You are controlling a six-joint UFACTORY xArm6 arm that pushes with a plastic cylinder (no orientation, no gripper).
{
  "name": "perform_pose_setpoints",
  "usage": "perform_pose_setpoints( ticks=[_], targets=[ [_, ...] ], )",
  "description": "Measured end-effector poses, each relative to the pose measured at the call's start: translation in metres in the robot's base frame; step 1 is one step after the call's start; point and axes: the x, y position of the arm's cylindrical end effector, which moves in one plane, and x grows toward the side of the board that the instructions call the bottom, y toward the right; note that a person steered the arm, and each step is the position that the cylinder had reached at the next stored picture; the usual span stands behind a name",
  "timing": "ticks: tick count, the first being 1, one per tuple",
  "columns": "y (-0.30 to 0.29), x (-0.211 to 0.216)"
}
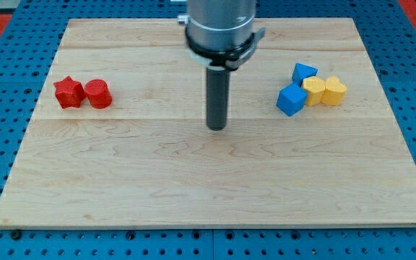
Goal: Push the green blocks above the red blocks
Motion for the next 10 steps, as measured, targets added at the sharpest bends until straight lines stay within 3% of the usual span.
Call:
perform_pose_setpoints(
  ticks=[1,2,3,5,8,9,10],
  targets=[
    [-0.001,-0.063],
    [0.024,-0.165],
    [0.029,-0.21],
    [0.033,-0.253],
    [-0.122,-0.231],
    [-0.144,-0.206],
    [-0.146,-0.26]
  ],
)
